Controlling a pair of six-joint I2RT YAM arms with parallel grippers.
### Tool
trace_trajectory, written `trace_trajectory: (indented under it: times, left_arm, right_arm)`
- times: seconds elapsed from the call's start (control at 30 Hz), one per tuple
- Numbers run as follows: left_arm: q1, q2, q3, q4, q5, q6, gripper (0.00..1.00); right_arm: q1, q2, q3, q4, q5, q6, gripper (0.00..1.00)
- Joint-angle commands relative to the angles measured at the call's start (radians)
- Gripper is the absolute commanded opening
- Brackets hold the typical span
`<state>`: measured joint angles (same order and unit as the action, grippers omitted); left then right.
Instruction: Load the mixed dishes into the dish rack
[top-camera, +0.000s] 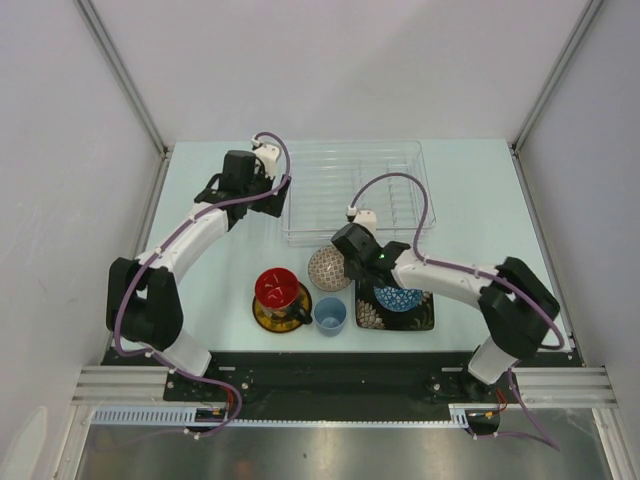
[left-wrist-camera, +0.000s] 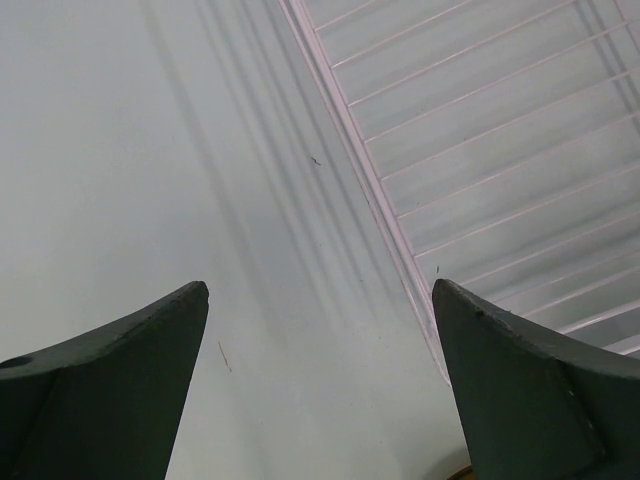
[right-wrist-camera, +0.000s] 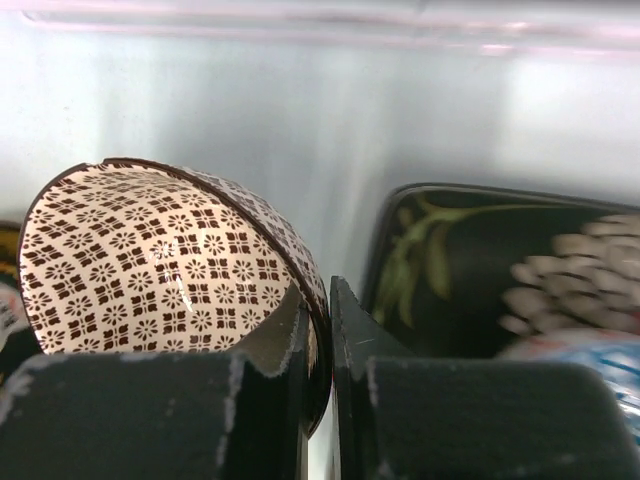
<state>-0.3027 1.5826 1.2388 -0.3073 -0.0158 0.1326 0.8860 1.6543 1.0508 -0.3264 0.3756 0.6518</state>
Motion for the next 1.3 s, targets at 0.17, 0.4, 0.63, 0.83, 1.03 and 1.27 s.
trace_trajectory:
  times: [0.17, 0.4, 0.63, 0.83, 1.03, 1.27]
  left_arm:
    - [0.002, -0.036, -0.009, 0.027, 0.008, 0.002, 1.0]
    - [0.002, 0.017, 0.028, 0.011, 0.036, -0.017, 1.0]
    - [0.002, 0.025, 0.034, 0.002, 0.051, -0.028, 1.0]
    - [0.002, 0.01, 0.014, 0.016, 0.047, -0.018, 1.0]
    - [0.002, 0.019, 0.008, 0.017, 0.051, -0.021, 0.99]
    - [0.002, 0.014, 0.001, 0.02, 0.048, -0.016, 1.0]
  right_arm:
    - [-0.08, -0.283, 0.132, -0.129, 0.147, -0.234, 0.0]
    - [-0.252, -0.151, 0.458, -0.256, 0.504, -0.481, 0.0]
    - [-0.341, 0.333, 0.994, -0.557, 0.756, -0.465, 0.0]
    - [-0.348, 0.479, 1.15, -0.525, 0.905, -0.553, 0.0]
    - [-0.386, 0.478, 1.021, -0.254, 0.962, -0.766, 0.0]
    - [-0.4, 0.486, 0.827, 0.315, 1.022, -1.239, 0.0]
